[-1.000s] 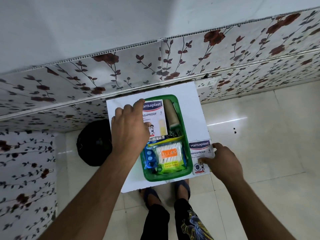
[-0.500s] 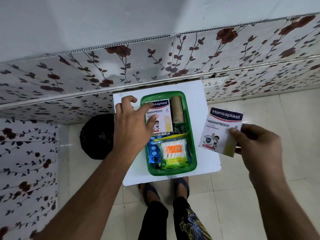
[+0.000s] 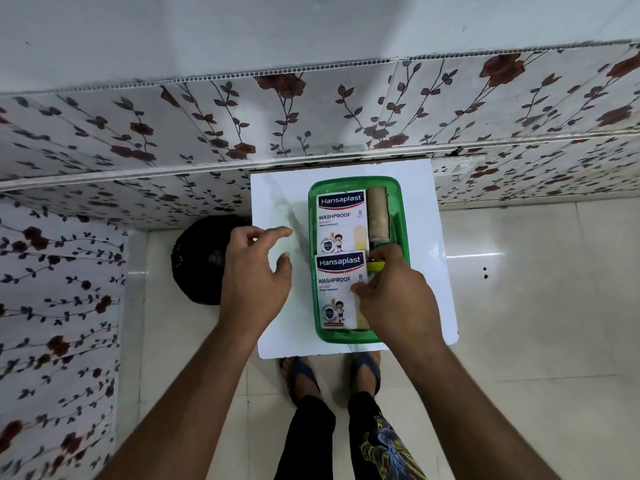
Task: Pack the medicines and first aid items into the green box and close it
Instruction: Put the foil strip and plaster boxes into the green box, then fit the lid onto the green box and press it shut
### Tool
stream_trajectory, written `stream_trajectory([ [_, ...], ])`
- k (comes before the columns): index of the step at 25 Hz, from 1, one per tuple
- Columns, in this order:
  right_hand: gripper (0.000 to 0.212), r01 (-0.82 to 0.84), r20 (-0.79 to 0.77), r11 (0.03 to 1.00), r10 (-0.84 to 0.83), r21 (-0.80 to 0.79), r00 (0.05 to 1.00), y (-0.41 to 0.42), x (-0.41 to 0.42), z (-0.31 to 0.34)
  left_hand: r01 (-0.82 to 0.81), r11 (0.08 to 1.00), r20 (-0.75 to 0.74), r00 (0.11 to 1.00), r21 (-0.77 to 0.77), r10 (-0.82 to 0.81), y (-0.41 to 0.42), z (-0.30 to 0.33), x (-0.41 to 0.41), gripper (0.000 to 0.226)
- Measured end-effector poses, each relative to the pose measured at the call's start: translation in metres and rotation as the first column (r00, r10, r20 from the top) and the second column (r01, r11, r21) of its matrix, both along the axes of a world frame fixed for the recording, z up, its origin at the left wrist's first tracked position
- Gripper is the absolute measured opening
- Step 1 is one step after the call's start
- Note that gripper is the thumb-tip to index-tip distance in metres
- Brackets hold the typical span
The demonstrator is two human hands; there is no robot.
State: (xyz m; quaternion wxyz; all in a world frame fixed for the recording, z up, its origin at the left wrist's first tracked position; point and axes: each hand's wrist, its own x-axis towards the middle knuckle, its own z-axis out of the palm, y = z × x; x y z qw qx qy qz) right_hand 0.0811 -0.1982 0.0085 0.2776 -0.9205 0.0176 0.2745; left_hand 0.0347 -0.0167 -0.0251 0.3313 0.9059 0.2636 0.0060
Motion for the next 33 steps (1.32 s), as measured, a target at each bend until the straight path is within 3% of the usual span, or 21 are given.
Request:
stream_trajectory([
  [4, 0.072, -0.154, 0.165, 0.982, 0.171, -0.11, 0.971, 0.003, -0.008, -0.001, -0.029, 0.997, -0.039, 0.999, -0.075, 0.026, -0.003, -0.007, -0.003, 0.038],
  [11, 0.069, -0.115, 0.097, 0.993, 0.111, 0.039, 0.989, -0.001, -0.006, -0.011, -0.05, 0.979, -0.08, 0.996, -0.199, 0.035, -0.006, -0.015, -0.001, 0.035],
  [14, 0.056, -0.022, 0.133, 0.994, 0.007, 0.11, 0.991, -0.018, 0.004, -0.001, -0.069, 0.966, -0.09, 0.995, -0.249, 0.048, -0.005, -0.02, 0.003, 0.033],
  [17, 0.043, 0.056, 0.226, 0.998, -0.053, -0.01, 0.973, -0.044, 0.019, 0.002, -0.163, 0.926, -0.19, 0.976, -0.339, 0.103, -0.004, -0.028, 0.008, 0.031],
  [19, 0.04, -0.014, 0.105, 0.994, 0.025, -0.107, 0.994, -0.053, 0.026, -0.006, -0.205, 0.901, -0.308, 0.948, -0.382, 0.085, -0.006, -0.035, 0.013, 0.028],
  [21, 0.03, -0.138, -0.013, 0.985, 0.138, -0.099, 0.99, -0.054, 0.025, -0.018, -0.223, 0.876, -0.383, 0.923, -0.428, 0.047, -0.009, -0.041, 0.019, 0.023],
  [23, 0.021, -0.187, 0.038, 0.978, 0.192, -0.094, 0.981, -0.052, 0.024, -0.024, -0.248, 0.855, -0.408, 0.912, -0.456, 0.047, -0.013, -0.045, 0.024, 0.022],
  [29, 0.018, -0.143, 0.158, 0.99, 0.141, 0.003, 0.977, -0.071, 0.031, -0.015, -0.252, 0.878, -0.4, 0.913, -0.408, 0.077, -0.019, -0.053, 0.03, 0.021],
  [33, 0.029, -0.025, 0.178, 0.999, 0.021, 0.02, 0.984, -0.1, 0.043, 0.007, -0.129, 0.976, -0.41, 0.911, -0.175, 0.047, -0.036, -0.049, 0.04, 0.023],
])
